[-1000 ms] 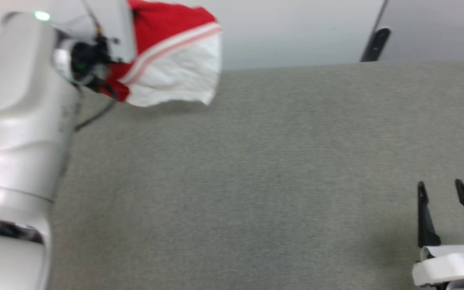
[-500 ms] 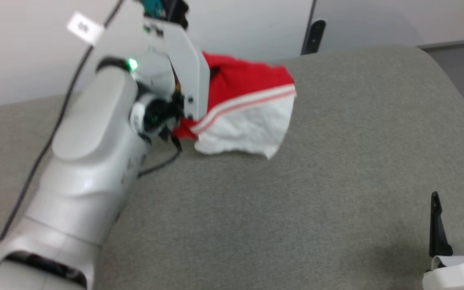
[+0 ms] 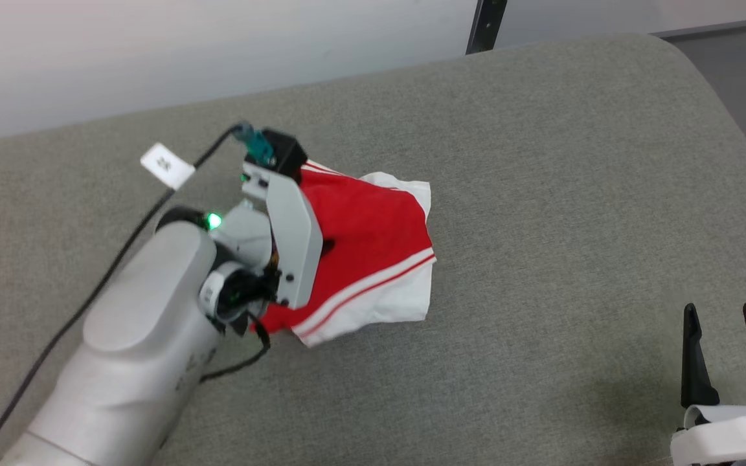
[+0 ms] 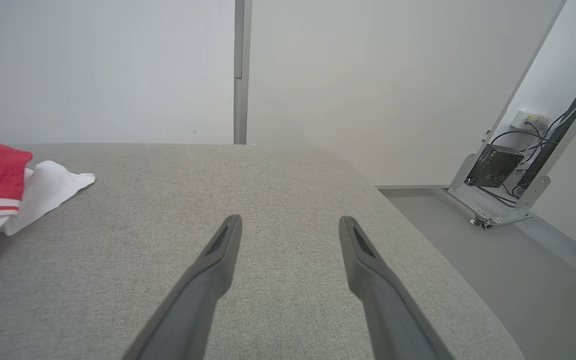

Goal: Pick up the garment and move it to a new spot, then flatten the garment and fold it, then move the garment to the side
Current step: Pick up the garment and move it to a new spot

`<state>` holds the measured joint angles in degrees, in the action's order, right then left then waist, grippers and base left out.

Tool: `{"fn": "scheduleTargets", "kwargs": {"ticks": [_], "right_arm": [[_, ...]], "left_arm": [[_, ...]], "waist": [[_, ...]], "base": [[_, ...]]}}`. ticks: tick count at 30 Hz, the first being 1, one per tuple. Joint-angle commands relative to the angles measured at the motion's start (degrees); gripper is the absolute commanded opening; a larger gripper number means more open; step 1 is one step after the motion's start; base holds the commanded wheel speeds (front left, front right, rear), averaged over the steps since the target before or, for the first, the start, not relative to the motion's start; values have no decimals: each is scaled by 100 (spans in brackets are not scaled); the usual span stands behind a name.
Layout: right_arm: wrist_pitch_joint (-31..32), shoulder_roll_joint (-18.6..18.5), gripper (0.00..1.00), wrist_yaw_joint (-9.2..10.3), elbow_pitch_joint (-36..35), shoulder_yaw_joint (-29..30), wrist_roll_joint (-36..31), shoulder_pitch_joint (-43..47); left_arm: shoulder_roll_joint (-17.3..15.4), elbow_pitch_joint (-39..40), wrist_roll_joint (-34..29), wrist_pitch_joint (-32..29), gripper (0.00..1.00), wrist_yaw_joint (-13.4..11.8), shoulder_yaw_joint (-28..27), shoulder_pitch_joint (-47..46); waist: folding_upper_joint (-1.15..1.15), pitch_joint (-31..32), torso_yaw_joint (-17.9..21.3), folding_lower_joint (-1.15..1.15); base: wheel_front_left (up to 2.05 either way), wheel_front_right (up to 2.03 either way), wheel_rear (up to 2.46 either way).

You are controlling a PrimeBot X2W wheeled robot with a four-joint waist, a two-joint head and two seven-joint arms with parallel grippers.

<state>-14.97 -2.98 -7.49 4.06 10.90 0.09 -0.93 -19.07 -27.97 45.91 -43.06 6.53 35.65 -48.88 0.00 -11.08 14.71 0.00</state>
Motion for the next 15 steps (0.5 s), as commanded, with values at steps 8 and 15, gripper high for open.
{"fn": "scheduleTargets", "kwargs": {"ticks": [8, 15], "right_arm": [[-32, 17, 100, 0, 62, -68, 103, -178], [-33, 18, 100, 0, 84, -144, 35, -107]], "left_arm": [[-19, -102, 152, -234, 0, -67, 124, 374], [-16, -160, 191, -59, 33, -43, 76, 314]], "waist": [[0, -56, -67, 0], [0, 184, -197, 0]], "base": [[0, 0, 0], [0, 0, 0]]}}
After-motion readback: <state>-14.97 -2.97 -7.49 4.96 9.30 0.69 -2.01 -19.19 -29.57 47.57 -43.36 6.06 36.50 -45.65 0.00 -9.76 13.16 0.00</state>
